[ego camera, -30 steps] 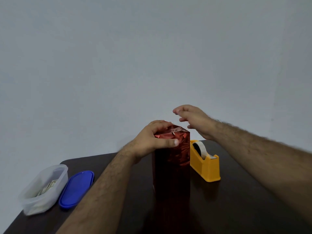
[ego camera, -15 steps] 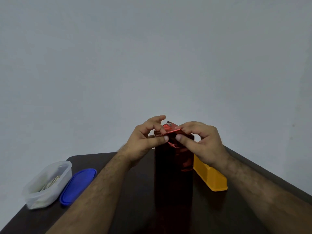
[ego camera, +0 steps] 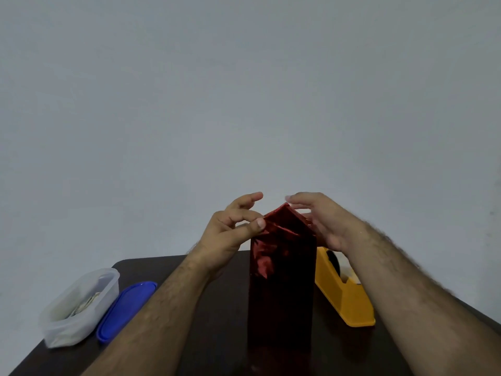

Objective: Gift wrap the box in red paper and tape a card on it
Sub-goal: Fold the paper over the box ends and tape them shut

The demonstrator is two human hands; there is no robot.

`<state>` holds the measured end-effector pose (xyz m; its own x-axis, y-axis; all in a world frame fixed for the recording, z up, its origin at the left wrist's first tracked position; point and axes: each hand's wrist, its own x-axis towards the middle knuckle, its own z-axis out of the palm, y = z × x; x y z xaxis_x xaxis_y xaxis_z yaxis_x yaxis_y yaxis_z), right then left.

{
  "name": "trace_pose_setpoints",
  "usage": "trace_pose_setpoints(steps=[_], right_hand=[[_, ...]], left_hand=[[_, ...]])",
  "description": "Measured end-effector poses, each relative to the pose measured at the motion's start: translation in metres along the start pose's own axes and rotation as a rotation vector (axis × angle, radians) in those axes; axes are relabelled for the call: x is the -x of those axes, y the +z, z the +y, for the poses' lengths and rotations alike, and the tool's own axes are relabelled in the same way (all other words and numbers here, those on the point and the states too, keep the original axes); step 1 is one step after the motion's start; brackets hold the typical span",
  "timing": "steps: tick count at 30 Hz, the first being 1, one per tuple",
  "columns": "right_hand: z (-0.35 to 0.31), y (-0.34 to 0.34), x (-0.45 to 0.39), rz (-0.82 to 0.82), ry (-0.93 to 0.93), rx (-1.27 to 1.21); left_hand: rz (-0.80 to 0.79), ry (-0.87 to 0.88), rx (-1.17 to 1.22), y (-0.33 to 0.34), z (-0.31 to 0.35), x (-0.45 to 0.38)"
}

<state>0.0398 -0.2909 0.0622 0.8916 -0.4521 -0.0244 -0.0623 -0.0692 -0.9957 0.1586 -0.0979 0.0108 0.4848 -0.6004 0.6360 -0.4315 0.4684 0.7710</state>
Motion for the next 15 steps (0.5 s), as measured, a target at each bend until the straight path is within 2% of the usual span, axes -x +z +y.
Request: trace_pose_setpoints(steps=[2,4,7,9,10,12,15], right_hand=[[-0.009,0.004,-0.003,-0.051,-0.038,0.059],[-0.016,0.01,-0.008,0.062,-0.134,0.184],[-0.023,0.015,-0.013,0.161,-0.254,0.284],[-0.02,0.015,-0.017,0.227,-0.296,0.357],[-0.018,0.017,-0.018,0.266,-0.309,0.381],[-0.015,0.023,-0.017,0.334,-0.365,0.424],[-0.014,0.028,-0.015,0.369,-0.428,0.411]], left_hand=[[0.023,-0.006,-0.023,-0.003,-0.004,-0.003],[0.096,-0.02,-0.09,-0.006,-0.007,-0.006],[0.297,-0.037,-0.272,-0.007,-0.008,-0.007],[0.404,0.028,-0.354,-0.008,-0.003,-0.008],[0.388,0.071,-0.367,-0.009,0.0,-0.007],[0.233,0.118,-0.374,-0.011,0.013,-0.006],[0.074,0.075,-0.58,-0.003,0.03,-0.006]])
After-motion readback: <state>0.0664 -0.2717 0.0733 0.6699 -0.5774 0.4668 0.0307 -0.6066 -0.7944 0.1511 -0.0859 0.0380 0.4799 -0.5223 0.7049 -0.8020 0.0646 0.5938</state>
